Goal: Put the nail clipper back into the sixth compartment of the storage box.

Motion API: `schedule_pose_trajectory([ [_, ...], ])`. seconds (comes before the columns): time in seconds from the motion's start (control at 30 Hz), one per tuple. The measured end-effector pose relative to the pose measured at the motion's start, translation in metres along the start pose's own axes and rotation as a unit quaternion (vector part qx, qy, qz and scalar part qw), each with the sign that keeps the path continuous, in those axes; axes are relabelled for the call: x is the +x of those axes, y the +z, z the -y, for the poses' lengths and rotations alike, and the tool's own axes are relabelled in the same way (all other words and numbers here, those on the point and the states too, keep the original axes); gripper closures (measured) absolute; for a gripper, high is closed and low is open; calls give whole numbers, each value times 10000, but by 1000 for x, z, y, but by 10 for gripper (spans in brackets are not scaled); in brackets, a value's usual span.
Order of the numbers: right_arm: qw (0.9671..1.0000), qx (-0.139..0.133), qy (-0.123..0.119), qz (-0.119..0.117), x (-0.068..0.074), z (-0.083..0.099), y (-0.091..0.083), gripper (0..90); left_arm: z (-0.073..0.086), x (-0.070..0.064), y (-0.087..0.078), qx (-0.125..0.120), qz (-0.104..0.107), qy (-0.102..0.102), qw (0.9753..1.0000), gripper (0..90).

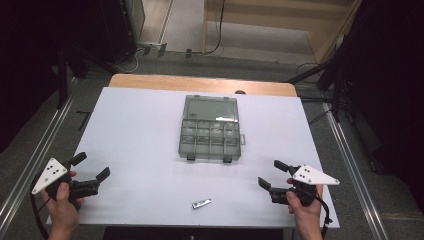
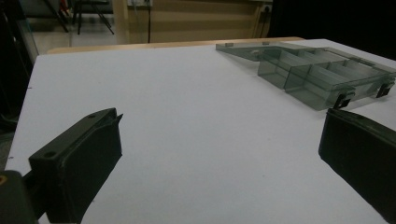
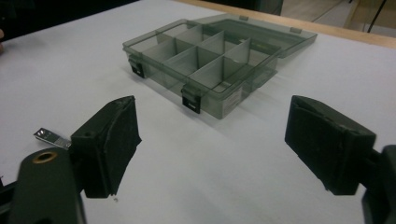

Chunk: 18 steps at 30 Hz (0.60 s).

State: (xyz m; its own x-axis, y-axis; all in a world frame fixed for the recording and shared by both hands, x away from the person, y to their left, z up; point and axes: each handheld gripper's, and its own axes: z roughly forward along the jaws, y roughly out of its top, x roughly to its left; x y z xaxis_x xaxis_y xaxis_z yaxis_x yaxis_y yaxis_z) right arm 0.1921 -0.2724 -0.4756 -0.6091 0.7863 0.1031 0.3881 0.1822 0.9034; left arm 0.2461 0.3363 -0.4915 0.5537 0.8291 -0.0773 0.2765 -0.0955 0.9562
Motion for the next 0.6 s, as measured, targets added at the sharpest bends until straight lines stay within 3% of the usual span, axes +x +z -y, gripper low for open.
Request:
schedule_pose_trajectory([
  [0.07,10000,57,-43,48,3,-2,2,197,0,0,0,2,1,-6,10000,0],
  [0.1,9998,113,-123,105,7,-5,6,253,0,0,0,8,3,-7,10000,0],
  [0.23,9998,108,-177,-50,15,-10,11,462,0,0,0,22,18,23,10000,0],
  [0.3,9993,150,-323,-148,19,-11,13,629,0,0,0,23,19,21,10000,0],
  [0.37,9987,219,-448,-140,22,-14,16,712,0,0,1,29,17,5,10000,0],
  [0.5,9981,296,-466,-263,24,-20,21,894,0,0,1,38,17,6,10000,0],
  [0.6,9966,440,-499,-487,26,-25,27,900,0,0,1,40,23,3,10000,0],
])
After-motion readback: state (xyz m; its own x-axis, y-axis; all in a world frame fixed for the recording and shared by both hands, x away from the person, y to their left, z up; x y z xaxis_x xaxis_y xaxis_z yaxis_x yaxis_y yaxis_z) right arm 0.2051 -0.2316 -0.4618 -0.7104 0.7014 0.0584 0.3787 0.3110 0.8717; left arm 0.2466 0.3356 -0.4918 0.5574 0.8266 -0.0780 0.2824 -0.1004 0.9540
